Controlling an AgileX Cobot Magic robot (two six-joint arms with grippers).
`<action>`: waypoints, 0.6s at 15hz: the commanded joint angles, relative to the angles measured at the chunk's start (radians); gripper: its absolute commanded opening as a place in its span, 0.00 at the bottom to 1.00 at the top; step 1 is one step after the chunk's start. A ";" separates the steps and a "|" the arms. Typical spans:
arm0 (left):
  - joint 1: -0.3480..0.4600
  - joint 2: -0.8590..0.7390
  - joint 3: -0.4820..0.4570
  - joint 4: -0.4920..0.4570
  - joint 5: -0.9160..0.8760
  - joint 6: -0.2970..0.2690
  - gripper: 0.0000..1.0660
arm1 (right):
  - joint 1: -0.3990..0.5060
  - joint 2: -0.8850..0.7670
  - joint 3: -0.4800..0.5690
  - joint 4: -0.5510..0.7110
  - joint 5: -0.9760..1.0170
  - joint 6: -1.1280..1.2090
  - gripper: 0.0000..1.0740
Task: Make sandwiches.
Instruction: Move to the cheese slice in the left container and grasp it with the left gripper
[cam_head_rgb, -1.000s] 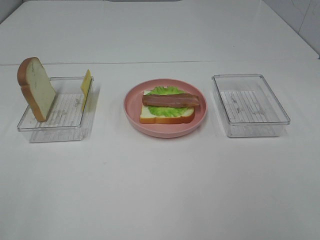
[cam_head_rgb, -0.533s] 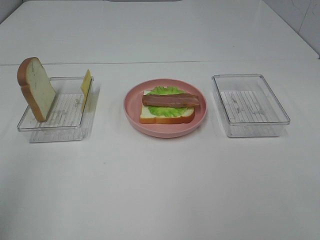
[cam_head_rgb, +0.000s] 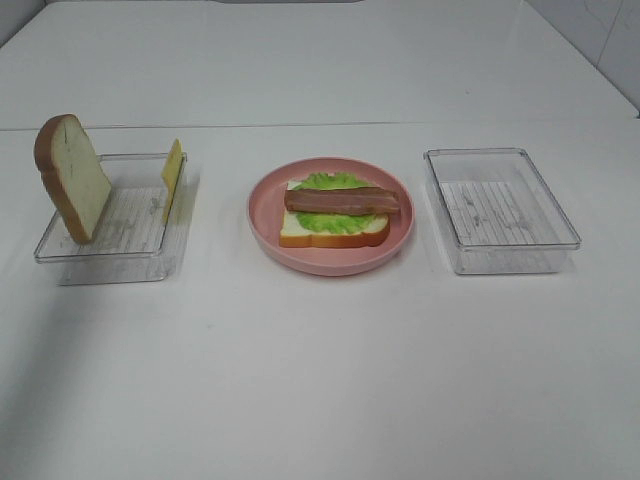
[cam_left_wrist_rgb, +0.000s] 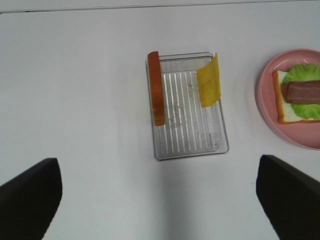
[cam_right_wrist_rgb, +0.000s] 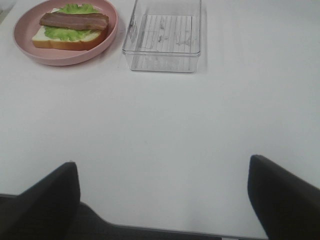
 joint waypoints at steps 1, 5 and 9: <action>-0.133 0.236 -0.134 0.072 0.097 -0.111 0.92 | -0.005 -0.029 0.002 0.000 -0.006 -0.006 0.82; -0.238 0.532 -0.283 0.117 0.097 -0.207 0.92 | -0.005 -0.029 0.002 0.000 -0.006 -0.006 0.82; -0.283 0.780 -0.426 0.118 0.097 -0.206 0.92 | -0.005 -0.029 0.002 0.000 -0.006 -0.006 0.82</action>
